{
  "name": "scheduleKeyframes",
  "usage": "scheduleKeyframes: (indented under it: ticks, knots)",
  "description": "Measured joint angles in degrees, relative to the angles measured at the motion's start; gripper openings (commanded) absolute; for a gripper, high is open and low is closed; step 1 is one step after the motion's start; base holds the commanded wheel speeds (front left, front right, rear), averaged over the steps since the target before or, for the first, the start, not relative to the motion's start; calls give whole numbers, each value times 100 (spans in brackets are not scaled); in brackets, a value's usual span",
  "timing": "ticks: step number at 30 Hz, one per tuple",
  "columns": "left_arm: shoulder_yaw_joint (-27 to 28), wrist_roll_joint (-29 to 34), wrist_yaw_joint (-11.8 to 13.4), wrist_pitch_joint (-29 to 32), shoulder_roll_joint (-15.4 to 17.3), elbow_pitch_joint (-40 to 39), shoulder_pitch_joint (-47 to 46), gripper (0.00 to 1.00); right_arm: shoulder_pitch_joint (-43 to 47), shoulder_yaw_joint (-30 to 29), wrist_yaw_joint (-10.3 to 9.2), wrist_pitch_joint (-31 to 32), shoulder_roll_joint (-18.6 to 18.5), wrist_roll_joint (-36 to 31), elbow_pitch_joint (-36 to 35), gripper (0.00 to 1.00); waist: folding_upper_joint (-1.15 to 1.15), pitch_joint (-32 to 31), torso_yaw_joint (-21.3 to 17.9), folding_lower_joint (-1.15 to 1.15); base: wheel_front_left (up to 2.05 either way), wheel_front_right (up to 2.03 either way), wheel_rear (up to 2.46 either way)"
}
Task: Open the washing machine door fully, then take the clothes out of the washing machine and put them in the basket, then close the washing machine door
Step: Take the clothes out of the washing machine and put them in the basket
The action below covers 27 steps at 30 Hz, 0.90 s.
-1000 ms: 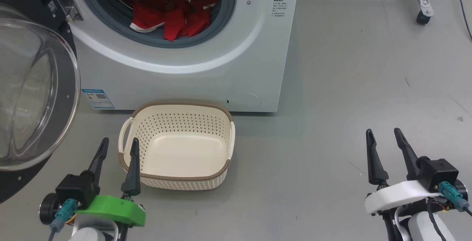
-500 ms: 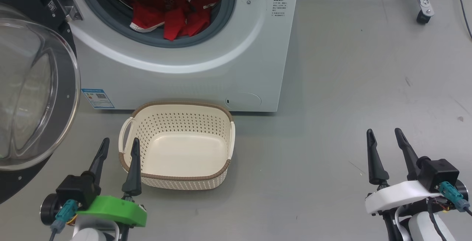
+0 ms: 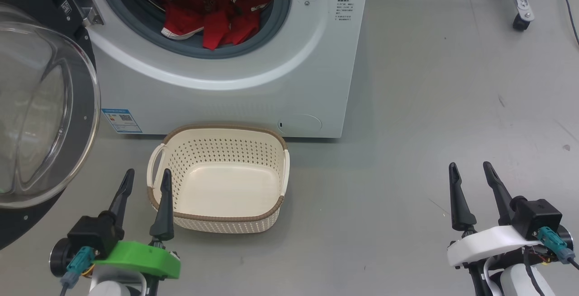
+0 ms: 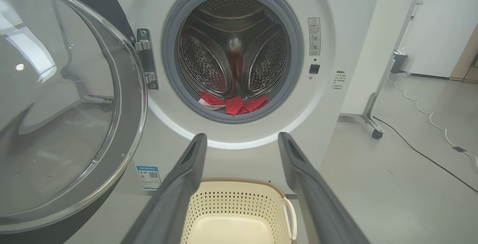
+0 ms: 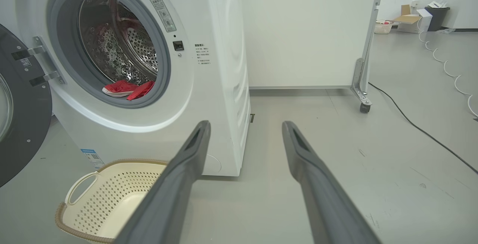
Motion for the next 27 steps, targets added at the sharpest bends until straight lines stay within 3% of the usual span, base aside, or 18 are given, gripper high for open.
scheduleKeyframes:
  ticks: [27]
  knots:
    - [-12,-27,-93,0,-74,-87,19,100,9,-5,86,0,46,-46,21,100,0,15,41,0,11,-11,0]
